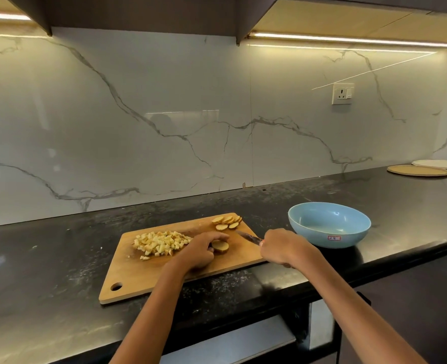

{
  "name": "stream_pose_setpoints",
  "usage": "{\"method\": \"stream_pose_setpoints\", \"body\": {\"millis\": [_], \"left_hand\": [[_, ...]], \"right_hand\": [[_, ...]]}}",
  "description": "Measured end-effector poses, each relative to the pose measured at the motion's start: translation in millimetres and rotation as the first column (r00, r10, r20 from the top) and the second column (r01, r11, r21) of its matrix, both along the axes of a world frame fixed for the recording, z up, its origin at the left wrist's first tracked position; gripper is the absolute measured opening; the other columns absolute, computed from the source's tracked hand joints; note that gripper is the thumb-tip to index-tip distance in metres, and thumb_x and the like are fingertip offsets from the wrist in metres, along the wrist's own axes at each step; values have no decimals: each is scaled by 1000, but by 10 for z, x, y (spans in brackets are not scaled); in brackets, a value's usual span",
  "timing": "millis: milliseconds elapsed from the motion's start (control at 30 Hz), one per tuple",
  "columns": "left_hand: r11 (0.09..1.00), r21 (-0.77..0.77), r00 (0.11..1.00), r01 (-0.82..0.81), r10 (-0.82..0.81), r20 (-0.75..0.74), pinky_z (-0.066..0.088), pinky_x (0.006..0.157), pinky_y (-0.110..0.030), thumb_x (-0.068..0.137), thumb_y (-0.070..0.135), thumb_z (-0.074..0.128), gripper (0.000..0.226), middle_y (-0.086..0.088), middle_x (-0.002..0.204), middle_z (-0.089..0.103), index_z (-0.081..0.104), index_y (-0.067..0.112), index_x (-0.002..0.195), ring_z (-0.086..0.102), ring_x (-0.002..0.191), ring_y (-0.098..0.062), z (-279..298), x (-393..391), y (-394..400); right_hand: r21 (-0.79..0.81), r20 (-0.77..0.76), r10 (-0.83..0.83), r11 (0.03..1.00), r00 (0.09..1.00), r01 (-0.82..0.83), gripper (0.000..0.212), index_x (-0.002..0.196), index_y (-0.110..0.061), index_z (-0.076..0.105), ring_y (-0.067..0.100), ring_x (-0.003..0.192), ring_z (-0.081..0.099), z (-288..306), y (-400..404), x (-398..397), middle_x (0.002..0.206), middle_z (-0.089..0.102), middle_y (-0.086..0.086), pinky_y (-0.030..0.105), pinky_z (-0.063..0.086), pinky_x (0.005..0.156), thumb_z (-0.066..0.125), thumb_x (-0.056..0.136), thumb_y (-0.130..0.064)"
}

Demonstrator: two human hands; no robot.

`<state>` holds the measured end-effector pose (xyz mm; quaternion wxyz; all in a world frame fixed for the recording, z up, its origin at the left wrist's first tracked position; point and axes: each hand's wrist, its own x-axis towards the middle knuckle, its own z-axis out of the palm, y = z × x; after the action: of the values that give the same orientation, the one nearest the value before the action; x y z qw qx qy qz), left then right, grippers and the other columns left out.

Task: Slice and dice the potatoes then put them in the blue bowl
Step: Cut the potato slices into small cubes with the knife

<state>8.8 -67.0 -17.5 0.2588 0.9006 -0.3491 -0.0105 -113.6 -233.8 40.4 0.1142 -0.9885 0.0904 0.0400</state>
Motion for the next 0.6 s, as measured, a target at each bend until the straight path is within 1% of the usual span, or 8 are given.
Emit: {"method": "stream_pose_setpoints", "body": {"millis": [67, 167, 233, 300, 367, 433, 500, 600], "left_hand": [[1000, 24, 999, 15, -16, 41, 29, 104, -19, 81, -15, 39, 60, 2, 137, 47, 52, 19, 128, 39, 128, -11, 7, 1, -20], [1000, 27, 996, 3, -5, 89, 29, 100, -17, 83, -10, 45, 51, 1, 133, 51, 56, 18, 125, 43, 125, -11, 9, 3, -26], [999, 19, 992, -33, 31, 118, 31, 99, -17, 88, 1, 53, 41, 2, 130, 52, 55, 18, 125, 45, 121, -11, 1, -8, 1], [997, 3, 985, -73, 71, 156, 35, 98, -19, 89, 15, 58, 37, 3, 127, 54, 55, 19, 125, 47, 118, -11, -31, -18, 21], [994, -17, 974, -112, 113, 198, 37, 93, -19, 88, 26, 61, 38, 2, 123, 55, 54, 20, 125, 49, 112, -10, -69, -52, 38], [990, -47, 966, -133, 140, 218, 38, 88, -17, 86, 33, 62, 42, 1, 120, 57, 54, 18, 125, 50, 105, -9, -92, -89, 49], [987, -87, 969, -135, 150, 196, 40, 85, -16, 85, 34, 64, 47, 0, 119, 58, 53, 15, 126, 52, 101, -8, -93, -112, 69], [985, -104, 973, -139, 156, 172, 41, 87, -15, 86, 29, 64, 47, -1, 121, 59, 52, 13, 128, 53, 103, -9, -65, -131, 85]], "right_hand": [[1, 0, -3, 1000, 1000, 3, 14, 90, -9, 49, 16, 61, 48, -13, -10, -10, 71, 47, 4, 27, 40, 59, 39, 94, -17], [0, 1, -2, 1000, 1000, 2, 15, 92, -10, 50, 18, 69, 51, -58, 5, -4, 73, 47, 3, 30, 41, 66, 38, 94, -19], [-2, 2, 1, 1000, 1000, -1, 15, 93, -11, 51, 21, 77, 54, -93, 41, -1, 79, 50, 5, 30, 41, 68, 39, 94, -19], [-5, 11, 9, 1000, 1000, -9, 22, 101, -9, 56, 22, 82, 54, -135, 88, -8, 88, 52, 7, 30, 41, 70, 38, 95, -20], [-13, 20, 8, 1000, 1000, -8, 28, 110, -7, 57, 21, 88, 56, -187, 143, -22, 97, 56, 7, 29, 41, 72, 38, 97, -22], [-34, 26, -3, 999, 1000, 4, 29, 115, -8, 57, 22, 97, 59, -246, 203, -31, 109, 60, 8, 29, 40, 75, 39, 97, -23], [-58, 52, -12, 998, 999, 15, 29, 117, -10, 57, 23, 102, 59, -299, 271, -34, 115, 60, 8, 30, 39, 77, 41, 96, -23], [-56, 87, 3, 998, 996, 2, 29, 118, -12, 57, 22, 105, 58, -385, 369, -26, 116, 60, 6, 28, 37, 78, 44, 96, -26]]}}
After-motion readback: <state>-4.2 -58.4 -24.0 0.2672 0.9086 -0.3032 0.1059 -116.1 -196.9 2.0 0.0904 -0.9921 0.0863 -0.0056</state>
